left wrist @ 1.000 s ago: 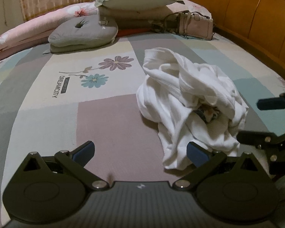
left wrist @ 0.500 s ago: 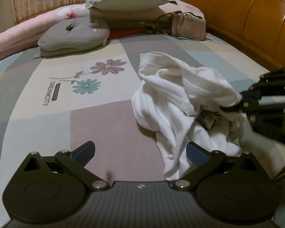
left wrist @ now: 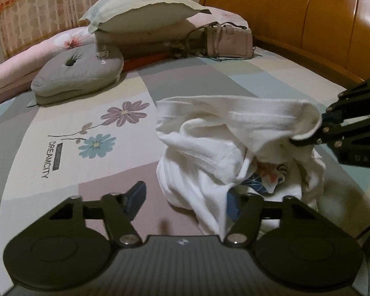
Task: Fold clothes
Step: 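Grasp the sweatshirt fabric with the right gripper while the left gripper grasps another edge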
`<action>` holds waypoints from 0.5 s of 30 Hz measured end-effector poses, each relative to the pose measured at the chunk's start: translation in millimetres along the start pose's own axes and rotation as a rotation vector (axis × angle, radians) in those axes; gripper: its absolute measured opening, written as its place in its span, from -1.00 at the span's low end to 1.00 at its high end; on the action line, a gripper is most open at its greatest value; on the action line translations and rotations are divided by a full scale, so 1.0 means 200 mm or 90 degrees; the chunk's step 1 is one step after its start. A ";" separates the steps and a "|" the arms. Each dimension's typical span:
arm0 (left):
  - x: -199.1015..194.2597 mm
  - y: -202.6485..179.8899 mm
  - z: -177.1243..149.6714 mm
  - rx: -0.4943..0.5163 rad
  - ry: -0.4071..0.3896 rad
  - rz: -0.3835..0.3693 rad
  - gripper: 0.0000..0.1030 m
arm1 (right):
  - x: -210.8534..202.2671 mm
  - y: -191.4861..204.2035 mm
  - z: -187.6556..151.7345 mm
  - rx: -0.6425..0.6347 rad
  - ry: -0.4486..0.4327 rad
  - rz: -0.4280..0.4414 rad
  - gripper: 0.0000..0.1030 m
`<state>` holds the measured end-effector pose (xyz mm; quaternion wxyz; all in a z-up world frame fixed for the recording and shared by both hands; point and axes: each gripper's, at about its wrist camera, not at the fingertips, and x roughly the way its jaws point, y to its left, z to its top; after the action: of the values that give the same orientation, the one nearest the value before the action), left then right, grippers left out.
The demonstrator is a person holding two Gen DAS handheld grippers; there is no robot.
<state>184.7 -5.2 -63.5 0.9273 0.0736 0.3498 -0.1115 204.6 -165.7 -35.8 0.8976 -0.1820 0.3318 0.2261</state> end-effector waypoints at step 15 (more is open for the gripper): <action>0.03 0.22 0.14 0.007 -0.022 0.075 -0.84 | 0.03 -0.34 0.09 0.043 -0.018 -0.101 -0.86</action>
<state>217.3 30.3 -44.3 0.9377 0.0972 0.3282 -0.0598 254.0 -212.6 -14.4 0.9228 -0.1744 0.3112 0.1453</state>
